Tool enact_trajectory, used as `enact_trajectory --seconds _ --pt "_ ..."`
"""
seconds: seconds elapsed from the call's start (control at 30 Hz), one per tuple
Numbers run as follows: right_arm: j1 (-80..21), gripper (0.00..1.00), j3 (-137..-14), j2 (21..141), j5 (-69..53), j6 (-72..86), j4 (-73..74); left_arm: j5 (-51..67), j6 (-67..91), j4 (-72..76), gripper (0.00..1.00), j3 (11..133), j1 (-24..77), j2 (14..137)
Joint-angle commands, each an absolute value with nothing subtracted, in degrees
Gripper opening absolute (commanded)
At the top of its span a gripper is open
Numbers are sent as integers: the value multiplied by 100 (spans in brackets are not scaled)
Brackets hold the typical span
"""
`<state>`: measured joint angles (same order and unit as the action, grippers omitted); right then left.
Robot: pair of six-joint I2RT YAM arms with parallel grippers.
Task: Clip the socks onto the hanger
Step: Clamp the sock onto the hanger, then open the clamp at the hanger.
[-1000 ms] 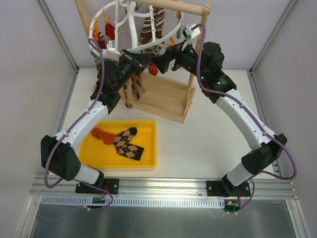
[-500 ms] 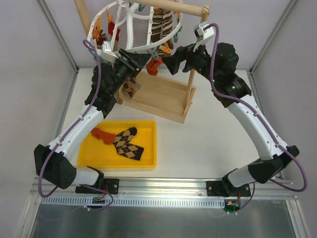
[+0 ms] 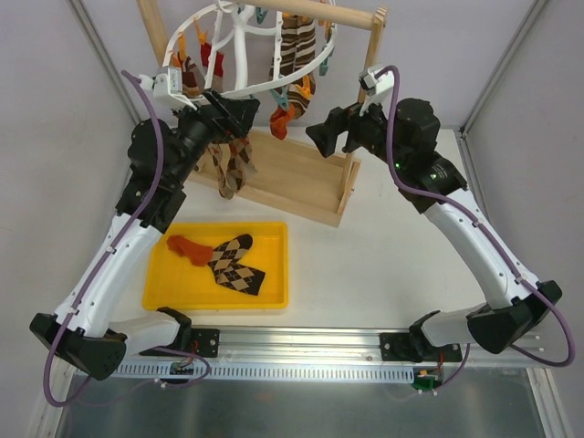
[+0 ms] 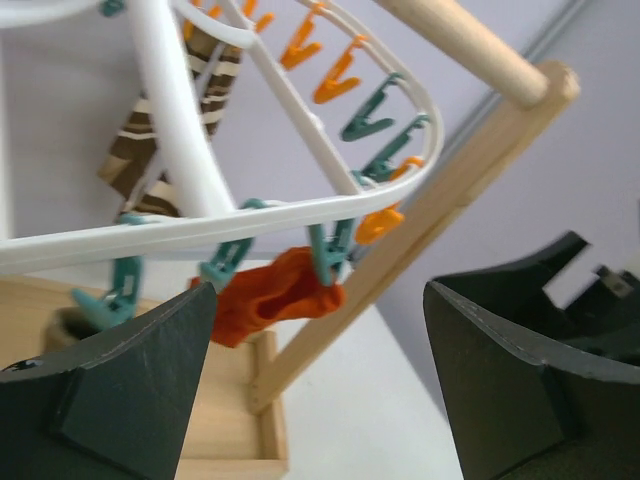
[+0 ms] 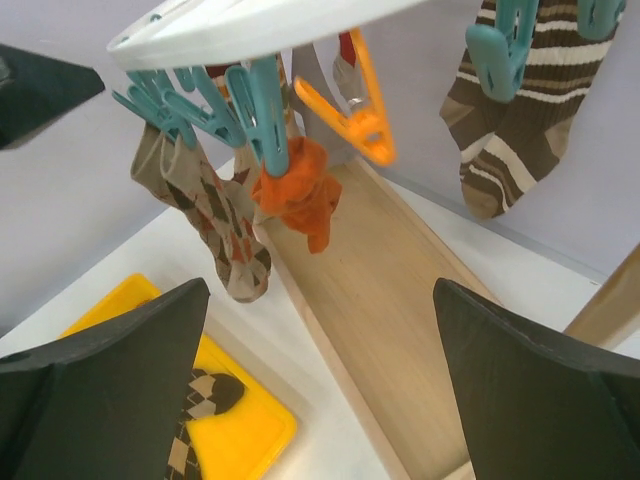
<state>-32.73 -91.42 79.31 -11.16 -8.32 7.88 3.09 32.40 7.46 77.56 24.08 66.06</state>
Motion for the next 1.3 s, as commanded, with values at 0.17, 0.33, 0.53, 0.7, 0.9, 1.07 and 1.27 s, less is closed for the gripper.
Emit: enact_trajectory --seconds 0.17,0.33,0.53,0.7,0.9,1.07,1.27 --pt "-3252 96 -9035 7585 -1081 -1362 422 -1598 1970 132 84 8086 2452 6600" --pt "-3261 96 -9070 7567 -879 -1468 439 -1503 1135 27 83 8612 2443 7004" --pt "-3261 96 -9070 7576 -818 -1468 431 -1468 712 -184 73 9105 2443 7382" --pt "-3261 96 -9167 7672 -721 -1476 422 -1337 607 -299 75 9272 2443 7646" --pt "-3252 95 -9264 7761 -773 -1477 483 -976 308 -377 75 9360 2434 7804" --pt "-3252 95 -9325 7822 -835 -1441 483 -1098 141 -545 68 9545 2400 7928" --pt "-3252 91 -9448 7971 -835 -1450 466 -1634 149 -694 65 9554 2338 7928"
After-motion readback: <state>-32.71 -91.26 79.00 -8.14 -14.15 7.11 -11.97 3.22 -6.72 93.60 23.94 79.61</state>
